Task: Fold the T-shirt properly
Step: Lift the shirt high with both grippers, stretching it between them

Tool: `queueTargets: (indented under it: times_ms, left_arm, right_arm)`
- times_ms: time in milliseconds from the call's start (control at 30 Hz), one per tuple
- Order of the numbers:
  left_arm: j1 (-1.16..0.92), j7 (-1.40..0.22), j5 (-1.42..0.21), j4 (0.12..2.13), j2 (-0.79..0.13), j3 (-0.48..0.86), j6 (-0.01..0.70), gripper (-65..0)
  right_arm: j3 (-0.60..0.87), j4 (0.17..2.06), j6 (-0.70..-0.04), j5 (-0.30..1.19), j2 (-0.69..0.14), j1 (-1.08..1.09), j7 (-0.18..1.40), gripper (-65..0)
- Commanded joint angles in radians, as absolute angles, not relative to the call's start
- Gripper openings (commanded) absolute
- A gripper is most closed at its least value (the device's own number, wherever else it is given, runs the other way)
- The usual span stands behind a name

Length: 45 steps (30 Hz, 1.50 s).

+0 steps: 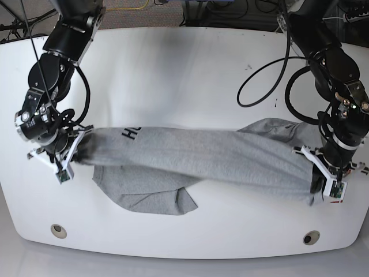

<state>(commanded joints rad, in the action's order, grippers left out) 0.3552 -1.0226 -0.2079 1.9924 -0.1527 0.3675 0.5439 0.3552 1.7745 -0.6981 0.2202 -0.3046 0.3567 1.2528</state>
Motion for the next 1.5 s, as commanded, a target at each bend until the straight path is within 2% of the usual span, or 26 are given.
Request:
queueTargets:
  times_ms: [167, 367, 500, 733, 933, 1133, 1267, 1500]
  left_arm:
    - [0.521, -1.026, -0.208, 1.963, -0.156, 0.338, 0.483, -65.0]
    - [0.710, -1.027, -0.206, 1.960, -0.170, 0.334, 0.446, -65.0]
    - [0.845, -1.027, -0.206, 1.946, -0.206, 0.317, 0.435, -65.0]
    - [1.106, -1.023, -0.208, 1.790, -0.214, 0.283, 0.435, -65.0]
    - [1.188, -1.023, -0.208, 1.715, -0.216, 0.266, 0.438, -65.0]
    - [1.112, -1.026, -0.214, 1.784, -0.236, 0.259, 0.440, -65.0]
    - [0.992, -1.026, -0.214, 1.860, -0.232, 0.262, 0.440, -65.0]
    - [0.762, -1.023, -0.216, 1.942, -0.229, 0.265, 0.441, -65.0]
  right_arm:
    - [0.282, 1.695, -0.698, 0.223, -0.348, 0.526, 1.253, -65.0]
    - [0.222, 1.681, -0.698, 0.220, -0.395, 0.694, 1.260, -65.0]
    - [0.168, 1.676, -0.698, 0.220, -0.420, 0.840, 1.288, -65.0]
    - [0.061, 1.575, -0.698, 0.229, -0.486, 1.122, 1.308, -65.0]
    - [0.021, 1.572, -0.698, 0.231, -0.530, 1.222, 1.320, -65.0]
    - [0.024, 1.627, -0.698, 0.232, -0.568, 1.191, 1.360, -65.0]
    - [0.068, 1.712, -0.698, 0.275, -0.602, 1.050, 1.362, -65.0]
    - [0.217, 1.850, -0.698, 0.295, -0.598, 0.748, 1.362, -65.0]
